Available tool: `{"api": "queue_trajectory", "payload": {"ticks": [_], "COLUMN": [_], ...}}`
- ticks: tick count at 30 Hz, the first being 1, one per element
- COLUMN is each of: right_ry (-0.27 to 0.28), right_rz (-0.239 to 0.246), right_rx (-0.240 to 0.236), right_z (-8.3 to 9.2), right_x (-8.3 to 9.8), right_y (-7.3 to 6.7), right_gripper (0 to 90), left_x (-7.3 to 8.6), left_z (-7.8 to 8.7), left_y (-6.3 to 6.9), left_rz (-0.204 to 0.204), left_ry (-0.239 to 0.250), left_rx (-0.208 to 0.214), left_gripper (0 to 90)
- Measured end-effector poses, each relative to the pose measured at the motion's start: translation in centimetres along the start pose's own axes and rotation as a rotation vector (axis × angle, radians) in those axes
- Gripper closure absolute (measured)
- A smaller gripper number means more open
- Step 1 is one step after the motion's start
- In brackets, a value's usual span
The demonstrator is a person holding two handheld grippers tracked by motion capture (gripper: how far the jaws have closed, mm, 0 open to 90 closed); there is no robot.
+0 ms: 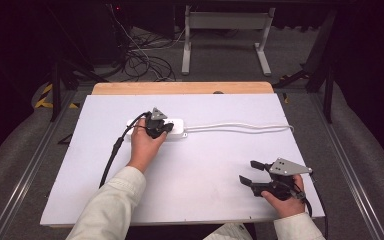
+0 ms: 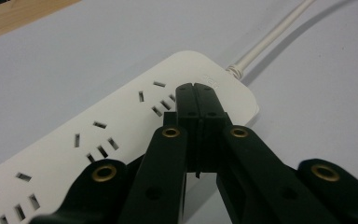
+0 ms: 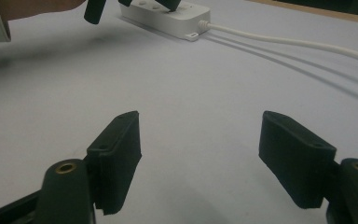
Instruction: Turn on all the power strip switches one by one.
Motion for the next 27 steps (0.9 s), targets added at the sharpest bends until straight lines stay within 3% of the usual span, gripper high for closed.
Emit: {"api": "queue_trajectory", "payload": {"ticks": [4, 7, 12, 14, 20, 23, 27], "right_ry": [0.001, -0.002, -0.001, -0.001, 0.001, 0.007, 0.006], "right_rz": [-0.002, -0.001, 0.0, 0.0, 0.001, -0.005, -0.009], "right_rx": [-0.001, -0.001, -0.001, -0.002, -0.006, -0.004, -0.005], "right_z": [0.0, -0.1, 0.0, 0.0, -0.1, 0.1, -0.1], "right_x": [0.0, 0.0, 0.0, 0.0, 0.0, -0.1, 0.0], "right_y": [0.0, -0.1, -0.1, -0.1, -0.2, -0.1, 0.1], "right_gripper": [30.6, 30.5, 30.5, 30.5, 30.4, 30.3, 30.3], "left_x": [0.1, 0.1, 0.1, 0.1, 0.0, 0.0, -1.6], "left_z": [-0.1, -0.1, -0.2, -0.2, -0.4, 0.2, 2.9], "left_y": [0.0, 0.0, 0.2, 0.1, 0.2, 0.4, 1.7], "left_rz": [0.01, -0.007, 0.017, -0.013, 0.005, -0.02, -0.007], "left_ry": [0.0, -0.003, -0.012, -0.017, -0.019, -0.027, 0.053], "left_rx": [-0.004, -0.031, -0.02, -0.046, -0.047, -0.036, 0.053], "left_gripper": [90.0, 90.0, 90.0, 90.0, 90.0, 90.0, 89.7]}}
Point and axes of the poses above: each handheld gripper's, and its own axes: z roughly backward along the jaws, x roughly out of its underside, y roughly to its right, the point moved 10 cm from there along -z, roughly forward along the jaws, and after that the axes turned 5 degrees about -y, right-handed, at the moved point
